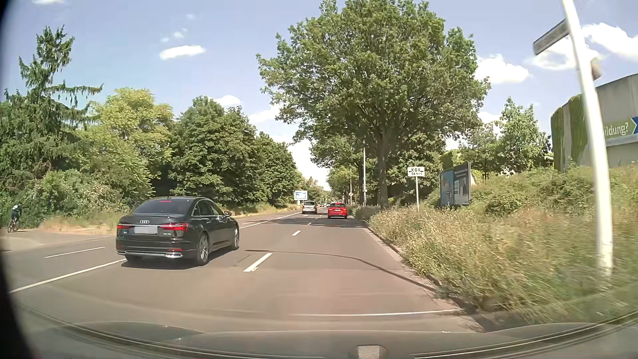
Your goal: Follow the waypoints while adhering to traffic rules and regulations
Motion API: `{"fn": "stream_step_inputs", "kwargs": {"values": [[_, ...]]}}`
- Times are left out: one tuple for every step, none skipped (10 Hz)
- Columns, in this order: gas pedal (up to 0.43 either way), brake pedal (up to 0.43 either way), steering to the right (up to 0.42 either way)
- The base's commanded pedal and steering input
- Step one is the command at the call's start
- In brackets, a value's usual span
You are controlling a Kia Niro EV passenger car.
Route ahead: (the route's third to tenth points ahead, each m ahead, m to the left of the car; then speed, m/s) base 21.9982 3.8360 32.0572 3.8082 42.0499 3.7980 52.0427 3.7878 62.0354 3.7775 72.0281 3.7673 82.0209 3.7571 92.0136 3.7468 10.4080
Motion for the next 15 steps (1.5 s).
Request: {"fn": "stream_step_inputs", "kwargs": {"values": [[0.0, 0.28, 0.0], [0.0, 0.28, 0.0], [0.0, 0.293, 0.0], [0.0, 0.293, 0.0], [0.0, 0.293, 0.0], [0.0, 0.299, 0.0], [0.0, 0.293, 0.001], [0.0, 0.299, 0.003], [0.0, 0.299, 0.003], [0.0, 0.299, 0.003], [0.0, 0.299, 0.003], [0.0, 0.299, 0.003], [0.0, 0.299, 0.002], [0.0, 0.299, 0.002], [0.0, 0.299, 0.0]]}}
